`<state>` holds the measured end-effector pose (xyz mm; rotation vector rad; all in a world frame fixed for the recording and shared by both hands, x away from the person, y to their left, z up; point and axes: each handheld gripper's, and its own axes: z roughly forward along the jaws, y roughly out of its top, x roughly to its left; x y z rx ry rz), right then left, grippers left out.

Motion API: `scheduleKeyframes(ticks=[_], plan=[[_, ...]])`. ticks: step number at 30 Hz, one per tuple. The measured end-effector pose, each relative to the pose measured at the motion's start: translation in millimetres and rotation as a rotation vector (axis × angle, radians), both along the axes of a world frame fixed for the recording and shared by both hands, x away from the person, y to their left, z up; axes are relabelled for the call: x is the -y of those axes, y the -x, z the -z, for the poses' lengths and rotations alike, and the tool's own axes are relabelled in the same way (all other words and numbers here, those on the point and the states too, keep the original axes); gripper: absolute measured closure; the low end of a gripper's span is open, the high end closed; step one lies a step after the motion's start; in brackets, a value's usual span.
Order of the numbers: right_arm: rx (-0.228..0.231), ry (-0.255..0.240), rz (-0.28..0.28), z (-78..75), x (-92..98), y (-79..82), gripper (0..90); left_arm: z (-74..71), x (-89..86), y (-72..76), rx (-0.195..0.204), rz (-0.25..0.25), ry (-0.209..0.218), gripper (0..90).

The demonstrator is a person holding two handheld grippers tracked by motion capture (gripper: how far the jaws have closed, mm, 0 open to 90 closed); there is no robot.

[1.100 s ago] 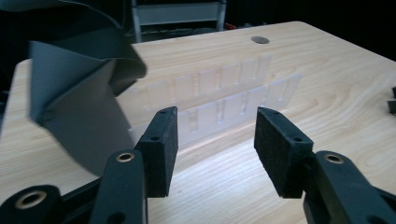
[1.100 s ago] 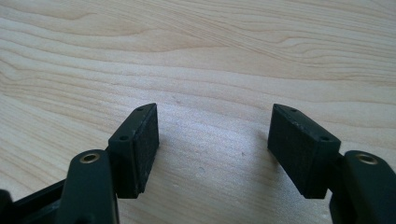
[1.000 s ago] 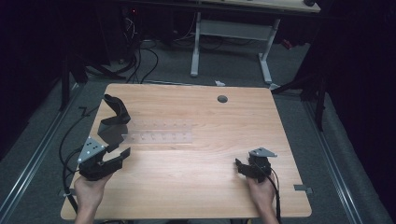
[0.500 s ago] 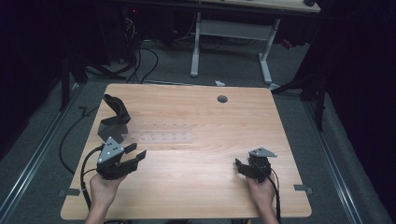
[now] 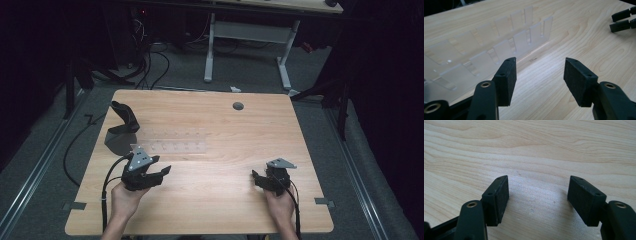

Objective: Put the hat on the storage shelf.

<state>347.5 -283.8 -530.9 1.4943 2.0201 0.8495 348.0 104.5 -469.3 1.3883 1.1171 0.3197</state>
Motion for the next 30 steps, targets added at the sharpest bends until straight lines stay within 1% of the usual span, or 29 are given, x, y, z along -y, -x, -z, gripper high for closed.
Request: scheduleKeyframes(ticks=[2,7,9,11,12,13,15,18,20,24,26,27,28,30], plan=[[0.0,0.0,0.0,0.0,0.0,0.0,34.0,4.9,2.1,-2.3,-0.01,-0.001,-0.01,43.9],[-0.001,-0.001,0.002,0.0,-0.1,0.1,33.9,18.4,4.5,-9.8,-0.051,-0.005,-0.007,43.6],[0.0,-0.001,0.001,0.0,-0.1,0.0,34.0,24.6,5.2,-12.3,-0.055,-0.007,-0.01,43.9],[0.0,0.0,0.001,0.0,-0.1,0.0,33.9,30.7,6.2,-15.4,-0.06,-0.021,-0.03,45.0],[0.0,0.0,0.001,0.0,-0.1,0.0,33.9,32.9,6.2,-17.3,-0.076,-0.024,-0.031,45.2],[0.0,0.0,0.001,0.0,-0.1,0.0,33.9,36.1,6.1,-20.8,-0.105,-0.034,-0.035,45.5],[0.0,-0.001,0.002,0.0,-0.2,0.1,33.9,43.1,5.7,-26.8,-0.125,-0.056,-0.041,43.4],[0.0,0.0,0.001,0.0,-0.1,0.0,33.9,51.8,6.4,-33.0,-0.126,-0.095,-0.05,40.8],[0.0,-0.001,0.001,0.0,-0.1,0.1,34.0,55.3,7.1,-35.4,-0.127,-0.11,-0.053,39.9],[0.0,-0.001,0.001,0.0,-0.1,0.1,33.9,64.7,9.6,-38.8,-0.115,-0.137,-0.102,35.6],[0.0,0.0,0.002,0.0,-0.1,0.1,34.0,70.8,10.5,-40.4,-0.123,-0.147,-0.124,33.5],[0.0,0.0,0.001,0.0,-0.1,0.0,34.0,75.1,9.9,-41.7,-0.134,-0.149,-0.121,32.2],[0.0,0.0,0.001,0.0,-0.1,0.1,33.9,75.9,9.3,-42.0,-0.128,-0.151,-0.11,28.3],[0.0,-0.001,0.001,0.0,-0.1,0.1,33.9,77.2,9.0,-41.5,-0.114,-0.159,-0.101,28.5]])
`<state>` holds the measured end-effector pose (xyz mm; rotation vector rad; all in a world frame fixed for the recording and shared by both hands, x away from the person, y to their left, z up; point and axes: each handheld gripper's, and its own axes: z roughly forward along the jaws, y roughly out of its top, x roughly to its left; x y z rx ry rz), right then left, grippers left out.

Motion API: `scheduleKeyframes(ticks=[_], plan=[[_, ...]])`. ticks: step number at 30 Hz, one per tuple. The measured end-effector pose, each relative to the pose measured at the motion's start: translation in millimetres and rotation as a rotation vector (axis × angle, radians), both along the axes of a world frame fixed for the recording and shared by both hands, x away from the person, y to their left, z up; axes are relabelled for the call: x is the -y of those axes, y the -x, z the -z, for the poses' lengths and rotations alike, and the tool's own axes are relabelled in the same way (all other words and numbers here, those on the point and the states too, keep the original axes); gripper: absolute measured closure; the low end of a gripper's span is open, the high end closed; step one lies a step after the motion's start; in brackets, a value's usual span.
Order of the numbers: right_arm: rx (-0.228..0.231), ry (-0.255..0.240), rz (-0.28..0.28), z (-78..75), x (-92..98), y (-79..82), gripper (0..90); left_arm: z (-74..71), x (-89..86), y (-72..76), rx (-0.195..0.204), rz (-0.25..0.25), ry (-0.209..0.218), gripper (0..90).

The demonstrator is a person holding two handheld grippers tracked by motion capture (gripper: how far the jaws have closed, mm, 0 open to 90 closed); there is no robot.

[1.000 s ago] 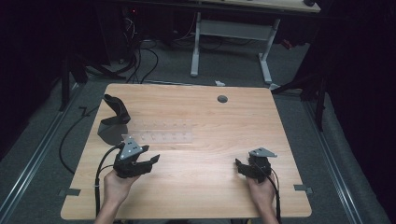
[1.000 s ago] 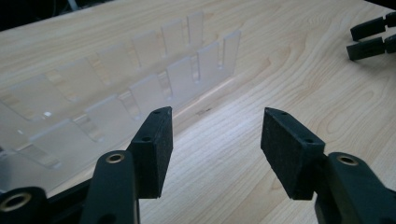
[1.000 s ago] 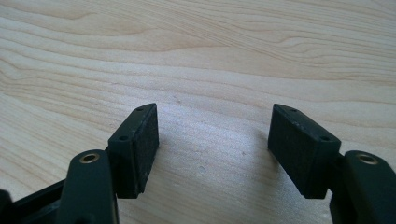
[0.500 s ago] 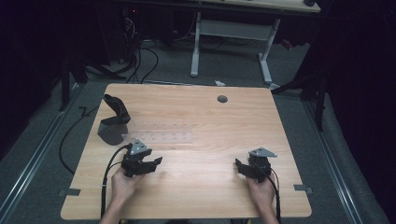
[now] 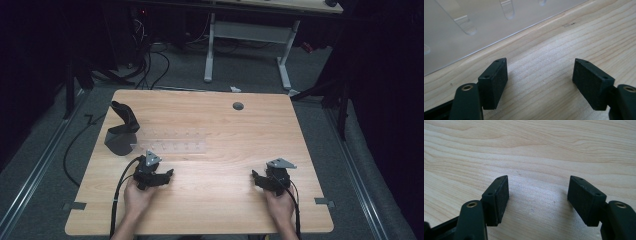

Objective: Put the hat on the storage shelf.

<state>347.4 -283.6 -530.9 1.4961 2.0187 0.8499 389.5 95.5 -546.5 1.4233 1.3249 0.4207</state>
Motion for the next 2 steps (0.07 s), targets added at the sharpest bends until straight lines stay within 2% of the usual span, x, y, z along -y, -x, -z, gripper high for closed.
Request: scheduleKeyframes(ticks=[2], plan=[[0.0,0.0,0.0,0.1,0.0,0.0,33.9,0.2,-0.1,0.5,0.004,-0.002,0.003,28.3]])
